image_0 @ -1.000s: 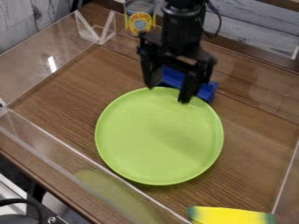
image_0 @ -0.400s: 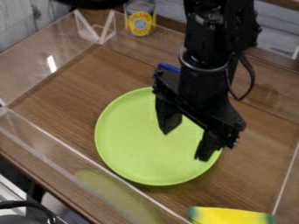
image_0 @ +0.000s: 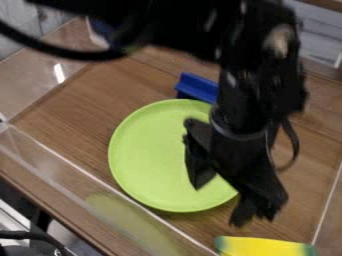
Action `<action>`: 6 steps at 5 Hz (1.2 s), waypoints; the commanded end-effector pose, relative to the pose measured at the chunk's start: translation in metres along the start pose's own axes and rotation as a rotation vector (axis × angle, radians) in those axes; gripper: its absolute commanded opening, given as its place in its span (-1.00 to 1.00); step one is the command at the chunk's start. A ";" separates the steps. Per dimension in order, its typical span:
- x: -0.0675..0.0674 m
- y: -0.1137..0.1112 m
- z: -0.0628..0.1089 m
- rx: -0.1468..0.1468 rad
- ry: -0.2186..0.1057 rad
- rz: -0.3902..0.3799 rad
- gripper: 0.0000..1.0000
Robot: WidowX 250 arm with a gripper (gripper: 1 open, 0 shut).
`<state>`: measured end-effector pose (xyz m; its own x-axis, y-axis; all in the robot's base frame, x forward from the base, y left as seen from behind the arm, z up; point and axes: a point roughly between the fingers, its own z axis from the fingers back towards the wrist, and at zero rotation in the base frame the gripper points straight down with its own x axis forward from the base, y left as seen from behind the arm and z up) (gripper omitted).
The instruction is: Put the banana in the green plate
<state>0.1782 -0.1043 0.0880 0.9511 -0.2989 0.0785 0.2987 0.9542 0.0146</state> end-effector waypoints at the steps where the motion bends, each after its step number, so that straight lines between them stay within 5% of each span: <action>1: 0.001 -0.007 -0.010 -0.004 -0.061 -0.035 1.00; 5: 0.000 -0.017 -0.059 -0.014 -0.121 -0.054 1.00; 6: 0.002 -0.016 -0.062 -0.014 -0.119 -0.051 -1.00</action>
<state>0.1761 -0.1195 0.0224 0.9221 -0.3450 0.1754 0.3488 0.9372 0.0098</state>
